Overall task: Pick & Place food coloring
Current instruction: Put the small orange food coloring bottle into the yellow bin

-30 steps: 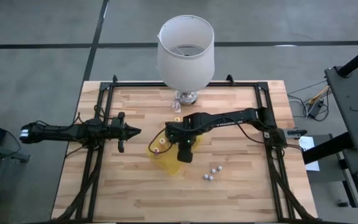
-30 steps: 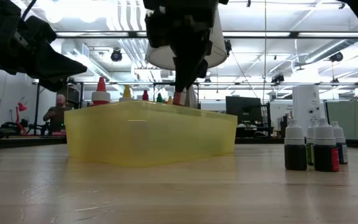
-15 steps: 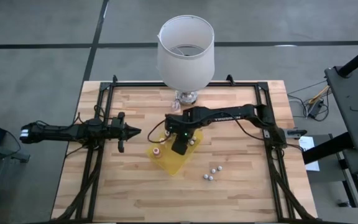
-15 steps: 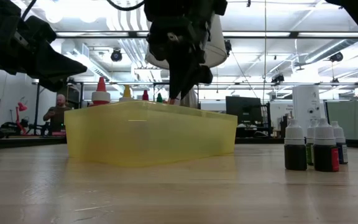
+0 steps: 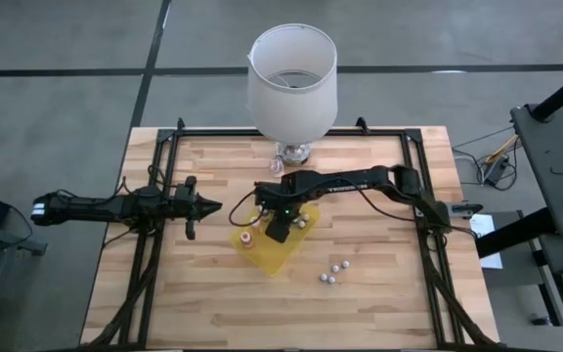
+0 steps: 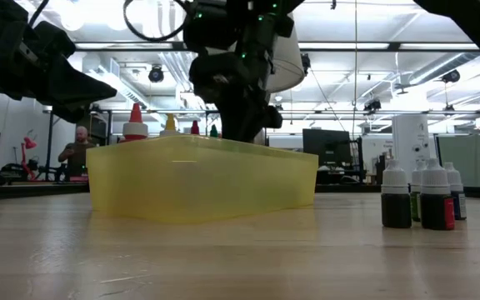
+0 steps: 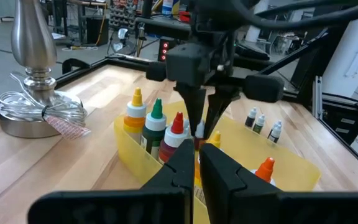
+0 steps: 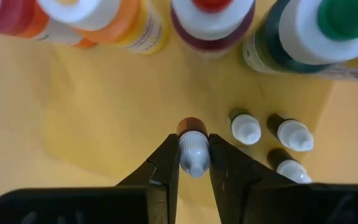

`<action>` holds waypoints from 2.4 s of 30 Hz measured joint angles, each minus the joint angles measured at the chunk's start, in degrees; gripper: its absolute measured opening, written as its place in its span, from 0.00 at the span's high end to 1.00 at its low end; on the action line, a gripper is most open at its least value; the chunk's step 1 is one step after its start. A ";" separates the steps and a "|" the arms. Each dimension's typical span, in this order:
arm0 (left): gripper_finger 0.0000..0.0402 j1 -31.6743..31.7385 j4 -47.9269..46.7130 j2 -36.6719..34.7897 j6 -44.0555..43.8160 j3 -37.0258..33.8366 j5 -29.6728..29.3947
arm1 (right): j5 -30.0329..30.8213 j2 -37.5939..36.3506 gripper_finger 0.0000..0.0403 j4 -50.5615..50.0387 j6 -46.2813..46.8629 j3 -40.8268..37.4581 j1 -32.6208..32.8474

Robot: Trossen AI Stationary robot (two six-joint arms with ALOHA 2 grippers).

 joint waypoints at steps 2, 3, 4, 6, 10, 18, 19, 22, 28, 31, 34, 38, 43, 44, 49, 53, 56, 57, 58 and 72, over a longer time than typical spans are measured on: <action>1.00 0.00 0.02 0.00 -0.02 0.00 0.00 | 0.06 0.76 0.85 0.20 0.02 0.00 -0.08; 1.00 0.00 0.02 0.00 0.00 0.00 0.00 | 0.05 1.11 0.85 0.68 0.00 0.02 -0.11; 1.00 0.00 0.01 0.00 -0.01 0.00 0.00 | 0.12 1.63 0.85 0.94 -0.20 0.00 -0.11; 1.00 0.00 0.02 0.00 -0.01 0.00 -0.02 | 0.13 2.08 0.85 1.06 -0.29 -0.04 -0.12; 1.00 0.00 0.02 -0.02 -0.01 0.00 0.00 | 1.65 1.99 0.85 1.39 -0.48 0.07 -0.50; 1.00 0.00 0.00 0.00 -0.02 0.00 0.00 | 2.93 2.06 0.85 1.84 -3.76 -0.06 -0.90; 1.00 0.00 0.00 0.00 0.00 0.00 0.00 | 2.97 2.06 0.85 2.02 -3.94 -0.14 -0.91; 1.00 0.00 0.00 -0.01 -0.01 -0.01 0.00 | 2.93 2.06 0.85 2.74 -4.11 -0.17 -1.03; 1.00 0.00 0.00 0.00 -0.01 0.00 0.00 | 2.48 2.06 0.85 2.77 -8.16 -0.44 -0.90; 1.00 0.00 0.00 0.00 0.00 0.00 0.00 | 2.34 2.06 0.85 2.72 -8.75 -0.84 -0.92; 1.00 0.00 0.00 0.00 -0.01 0.00 -0.01 | 2.01 2.06 0.85 2.83 -11.56 -0.92 -0.88; 1.00 0.00 0.00 -0.01 -0.02 0.00 0.00 | 1.67 2.06 0.85 3.10 -14.98 -1.03 -0.44; 1.00 0.00 0.01 0.00 -0.01 0.00 0.00 | 1.66 2.04 0.85 3.36 -17.86 -1.87 -0.33; 1.00 0.00 0.00 0.00 -0.02 0.00 0.00 | 1.66 2.04 0.85 3.42 -17.88 -2.16 -0.33; 1.00 0.00 0.02 0.00 -0.02 -0.02 0.00 | 1.68 2.04 0.85 3.90 -17.70 -3.03 -0.33; 1.00 0.00 0.00 0.00 -0.01 0.00 0.00 | 1.70 2.04 0.85 4.94 -19.08 -3.46 -0.33; 1.00 0.00 0.00 0.00 0.00 0.00 0.00 | 1.68 2.04 0.85 5.51 -19.57 -3.58 -0.33; 1.00 0.00 0.00 -0.01 -0.02 0.00 0.00 | 1.69 2.04 0.85 5.58 -19.58 -3.58 -0.33; 1.00 0.00 0.00 0.00 -0.02 0.00 0.00 | 1.70 2.04 0.85 5.58 -19.58 -3.58 -0.33; 1.00 0.00 0.01 -0.01 -0.02 0.00 0.00 | 1.54 2.04 0.78 5.76 -19.47 -3.65 -0.33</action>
